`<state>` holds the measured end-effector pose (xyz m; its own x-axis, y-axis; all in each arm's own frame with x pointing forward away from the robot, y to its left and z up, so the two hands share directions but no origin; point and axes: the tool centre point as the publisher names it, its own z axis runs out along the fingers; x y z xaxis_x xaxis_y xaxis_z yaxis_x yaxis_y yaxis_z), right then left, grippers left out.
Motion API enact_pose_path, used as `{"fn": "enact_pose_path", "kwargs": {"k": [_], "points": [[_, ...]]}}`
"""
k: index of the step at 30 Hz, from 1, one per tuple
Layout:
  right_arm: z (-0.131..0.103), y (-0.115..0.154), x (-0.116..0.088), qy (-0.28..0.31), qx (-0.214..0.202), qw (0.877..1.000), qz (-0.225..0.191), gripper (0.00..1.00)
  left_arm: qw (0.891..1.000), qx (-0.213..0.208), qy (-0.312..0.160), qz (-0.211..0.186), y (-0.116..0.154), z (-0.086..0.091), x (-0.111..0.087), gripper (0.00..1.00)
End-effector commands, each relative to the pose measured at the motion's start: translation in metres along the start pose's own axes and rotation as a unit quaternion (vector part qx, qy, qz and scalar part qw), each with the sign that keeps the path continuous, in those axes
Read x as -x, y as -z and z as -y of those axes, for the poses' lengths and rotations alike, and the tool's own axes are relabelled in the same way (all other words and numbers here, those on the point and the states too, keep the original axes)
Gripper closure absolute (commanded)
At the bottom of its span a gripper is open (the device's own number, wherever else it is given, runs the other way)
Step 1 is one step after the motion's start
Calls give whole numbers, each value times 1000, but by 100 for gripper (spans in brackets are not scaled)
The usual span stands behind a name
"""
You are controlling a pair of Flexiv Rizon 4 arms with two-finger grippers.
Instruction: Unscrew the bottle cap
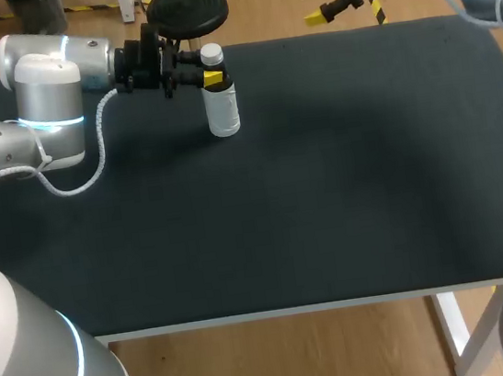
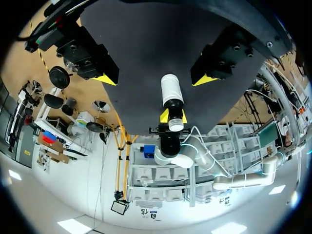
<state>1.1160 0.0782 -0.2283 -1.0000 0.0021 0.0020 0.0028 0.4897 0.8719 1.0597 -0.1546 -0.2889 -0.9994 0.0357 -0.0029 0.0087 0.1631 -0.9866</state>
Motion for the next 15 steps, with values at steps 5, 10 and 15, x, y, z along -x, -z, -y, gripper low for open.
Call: {"fn": "enact_pose_path", "kwargs": {"k": [5,10,15], "points": [[0,1,4,0,-1,1000,-22,0,1000,-1,0,-3,0,-1,2,100],[2,0,13,-12,-16,1000,6,0,1000,-1,0,-3,0,-1,2,100],[0,-27,21,-13,2,1000,-6,0,1000,-1,0,-3,0,-1,2,100]]}}
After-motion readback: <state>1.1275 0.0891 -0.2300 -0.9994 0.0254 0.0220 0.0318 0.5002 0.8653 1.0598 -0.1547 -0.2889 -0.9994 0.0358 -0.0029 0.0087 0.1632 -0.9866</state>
